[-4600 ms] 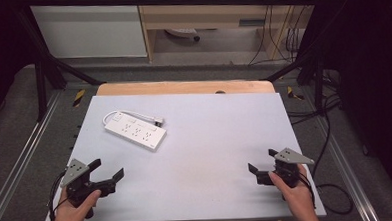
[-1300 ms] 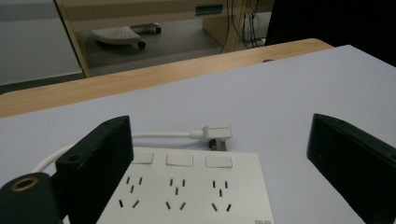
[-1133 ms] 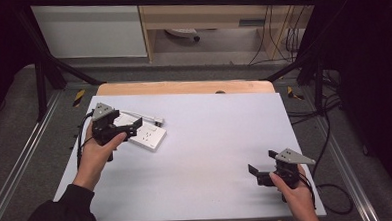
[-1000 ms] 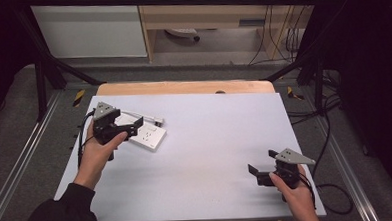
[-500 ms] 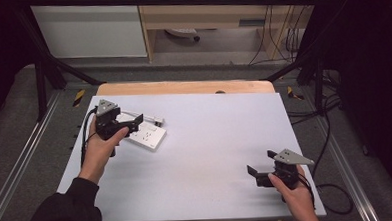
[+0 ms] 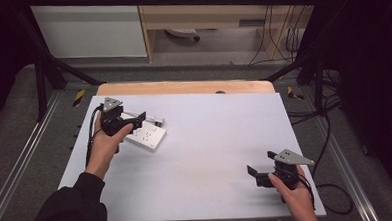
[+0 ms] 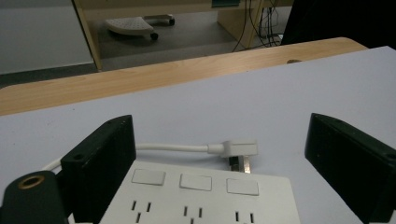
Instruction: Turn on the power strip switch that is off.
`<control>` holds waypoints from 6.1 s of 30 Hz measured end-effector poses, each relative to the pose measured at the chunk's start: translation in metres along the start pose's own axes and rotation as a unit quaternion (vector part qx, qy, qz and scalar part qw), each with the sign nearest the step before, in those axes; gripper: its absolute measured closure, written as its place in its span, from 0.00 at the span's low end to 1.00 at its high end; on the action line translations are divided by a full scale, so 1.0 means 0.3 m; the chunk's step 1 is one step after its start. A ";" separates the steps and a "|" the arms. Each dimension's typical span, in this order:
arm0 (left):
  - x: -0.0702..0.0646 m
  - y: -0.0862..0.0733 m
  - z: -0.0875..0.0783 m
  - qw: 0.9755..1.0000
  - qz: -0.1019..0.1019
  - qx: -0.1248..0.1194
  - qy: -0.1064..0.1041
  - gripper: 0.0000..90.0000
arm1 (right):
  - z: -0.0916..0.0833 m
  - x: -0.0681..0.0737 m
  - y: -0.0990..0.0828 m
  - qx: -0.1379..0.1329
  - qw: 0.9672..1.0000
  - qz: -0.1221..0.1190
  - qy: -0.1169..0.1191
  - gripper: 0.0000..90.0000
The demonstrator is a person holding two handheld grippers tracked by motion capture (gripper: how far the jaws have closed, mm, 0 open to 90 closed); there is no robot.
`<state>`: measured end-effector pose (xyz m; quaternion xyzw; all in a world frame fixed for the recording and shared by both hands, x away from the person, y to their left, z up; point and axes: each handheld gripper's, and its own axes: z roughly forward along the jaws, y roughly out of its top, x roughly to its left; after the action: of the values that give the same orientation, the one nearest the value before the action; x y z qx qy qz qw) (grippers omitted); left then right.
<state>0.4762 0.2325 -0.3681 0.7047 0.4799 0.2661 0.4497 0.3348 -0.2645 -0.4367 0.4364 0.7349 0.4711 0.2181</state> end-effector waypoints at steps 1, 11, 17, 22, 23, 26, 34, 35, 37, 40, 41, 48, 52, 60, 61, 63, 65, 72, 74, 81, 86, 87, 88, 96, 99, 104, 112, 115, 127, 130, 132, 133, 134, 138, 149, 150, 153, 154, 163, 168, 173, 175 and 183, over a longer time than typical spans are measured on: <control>0.002 -0.002 0.007 1.000 0.001 0.002 0.002 0.10 | 0.001 -0.001 -0.001 0.002 1.000 0.002 0.001 0.04; 0.017 -0.015 0.055 1.000 0.007 0.017 0.012 0.11 | 0.000 -0.001 0.002 0.000 1.000 0.000 0.003 0.04; 0.017 -0.019 0.072 1.000 0.007 0.016 0.012 0.11 | -0.001 -0.001 0.002 -0.001 1.000 -0.004 0.003 0.04; 0.026 -0.022 0.078 1.000 0.006 0.017 0.016 0.12 | -0.002 -0.002 0.002 -0.001 1.000 -0.004 0.003 0.04; 0.027 -0.023 0.080 1.000 0.005 0.017 0.017 0.13 | -0.001 -0.002 0.003 -0.001 1.000 -0.004 0.003 0.04; 0.033 -0.026 0.085 1.000 0.010 0.020 0.020 0.16 | -0.002 0.000 0.003 0.000 1.000 -0.006 0.004 0.04; 0.047 -0.042 0.112 0.999 0.017 0.031 0.035 0.27 | -0.003 -0.001 0.003 0.000 1.000 -0.004 0.003 0.04; 0.049 -0.044 0.114 0.999 0.016 0.034 0.035 0.27 | -0.003 -0.001 0.003 0.000 1.000 -0.004 0.003 0.04; 0.051 -0.047 0.117 0.999 0.016 0.037 0.035 0.28 | -0.003 0.000 0.003 -0.001 1.000 -0.005 0.004 0.04; 0.054 -0.052 0.124 0.998 0.013 0.051 0.031 0.33 | -0.005 0.000 0.004 -0.002 1.000 -0.006 0.005 0.04; 0.055 -0.055 0.127 0.998 0.011 0.054 0.030 0.33 | -0.005 0.000 0.004 -0.002 1.000 -0.006 0.005 0.04; 0.058 -0.066 0.143 0.997 0.013 0.069 0.029 0.38 | 0.002 0.010 0.004 0.005 1.000 -0.016 0.008 0.04; 0.061 -0.070 0.149 0.997 0.012 0.073 0.030 0.42 | -0.003 0.005 0.003 0.002 1.000 -0.011 0.006 0.04; 0.060 -0.082 0.164 0.995 0.019 0.089 0.030 0.53 | -0.005 0.003 0.003 0.001 1.000 -0.010 0.006 0.04; 0.057 -0.083 0.165 0.995 0.023 0.091 0.030 0.56 | -0.005 0.002 0.003 0.001 1.000 -0.011 0.006 0.04; 0.054 -0.085 0.169 0.995 0.027 0.094 0.028 0.58 | -0.006 0.001 0.003 0.001 1.000 -0.009 0.006 0.04; 0.050 -0.087 0.174 0.995 0.027 0.094 0.024 0.60 | -0.006 0.000 0.003 0.001 1.000 -0.009 0.005 0.04; 0.044 -0.093 0.181 0.994 0.032 0.100 0.013 0.74 | -0.008 -0.001 0.002 0.001 1.000 -0.008 0.005 0.04; 0.044 -0.095 0.183 0.995 0.031 0.099 0.007 0.77 | -0.008 -0.001 0.003 0.001 1.000 -0.009 0.005 0.04; 0.034 -0.097 0.188 0.995 0.030 0.094 -0.008 0.85 | -0.007 -0.002 0.002 0.001 1.000 -0.009 0.006 0.04; 0.026 -0.100 0.193 0.995 0.031 0.095 -0.021 0.95 | -0.007 0.000 0.003 0.001 1.000 -0.009 0.007 0.04; 0.022 -0.101 0.196 0.995 0.033 0.095 -0.025 0.95 | -0.008 0.000 0.003 0.001 1.000 -0.008 0.007 0.04; 0.022 -0.101 0.196 0.995 0.033 0.095 -0.025 0.96 | -0.008 -0.001 0.003 0.001 1.000 -0.008 0.006 0.04; 0.013 -0.105 0.202 0.995 0.032 0.092 -0.029 1.00 | -0.008 -0.001 0.003 0.001 1.000 -0.009 0.006 0.04; 0.015 -0.105 0.200 0.995 0.033 0.092 -0.024 1.00 | -0.008 -0.001 0.003 0.001 1.000 -0.009 0.007 0.04; 0.028 -0.105 0.196 0.995 0.032 0.090 -0.014 1.00 | -0.008 -0.001 0.003 0.001 1.000 -0.010 0.008 0.04; 0.043 -0.111 0.194 0.995 0.031 0.092 -0.010 1.00 | -0.008 -0.001 0.003 0.001 1.000 -0.010 0.008 0.04; 0.047 -0.112 0.190 0.995 0.032 0.093 -0.008 1.00 | -0.008 -0.001 0.003 0.002 1.000 -0.010 0.009 0.04; 0.074 -0.140 0.189 0.996 0.023 0.089 0.003 1.00 | -0.008 -0.001 0.003 0.002 1.000 -0.011 0.009 0.04; 0.077 -0.141 0.191 0.996 0.021 0.086 0.004 1.00 | -0.008 -0.001 0.003 0.002 1.000 -0.010 0.009 0.04; 0.077 -0.141 0.192 0.996 0.020 0.086 0.004 1.00 | -0.008 -0.001 0.003 0.002 1.000 -0.010 0.009 0.04; 0.077 -0.142 0.193 0.996 0.020 0.086 0.004 1.00 | -0.008 -0.001 0.003 0.002 1.000 -0.010 0.009 0.04; 0.078 -0.142 0.195 0.996 0.019 0.085 0.004 1.00 | -0.008 -0.001 0.003 0.002 1.000 -0.010 0.009 0.04; 0.078 -0.142 0.197 0.996 0.021 0.083 0.005 1.00 | -0.008 -0.002 0.003 0.002 1.000 -0.011 0.009 0.04; 0.080 -0.144 0.200 0.997 0.018 0.079 0.003 1.00 | -0.009 -0.002 0.002 0.002 1.000 -0.010 0.011 0.04; 0.080 -0.144 0.200 0.997 0.019 0.079 0.003 1.00 | -0.009 -0.001 0.003 0.002 1.000 -0.009 0.011 0.04; 0.083 -0.145 0.200 0.997 0.016 0.078 0.000 1.00 | -0.009 -0.001 0.003 0.003 1.000 -0.009 0.011 0.04; 0.083 -0.145 0.200 0.997 0.016 0.078 0.000 1.00 | -0.009 -0.001 0.003 0.003 1.000 -0.009 0.011 0.04; 0.085 -0.147 0.200 0.997 0.016 0.077 -0.002 1.00 | -0.010 -0.002 0.003 0.002 1.000 -0.009 0.012 0.04; 0.085 -0.147 0.201 0.997 0.016 0.076 -0.002 1.00 | -0.010 -0.002 0.003 0.002 1.000 -0.009 0.011 0.04; 0.083 -0.149 0.200 0.997 0.018 0.075 -0.001 1.00 | -0.010 -0.003 0.003 0.002 1.000 -0.010 0.011 0.04; 0.085 -0.150 0.200 0.997 0.016 0.073 -0.003 1.00 | -0.011 -0.004 0.003 0.002 1.000 -0.009 0.011 0.04; 0.085 -0.152 0.201 0.997 0.015 0.072 -0.003 1.00 | -0.011 -0.004 0.003 0.001 1.000 -0.010 0.011 0.04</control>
<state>0.5150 0.2392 -0.4373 0.7431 0.4859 0.2358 0.3950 0.3334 -0.2671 -0.4345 0.4241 0.7421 0.4731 0.2136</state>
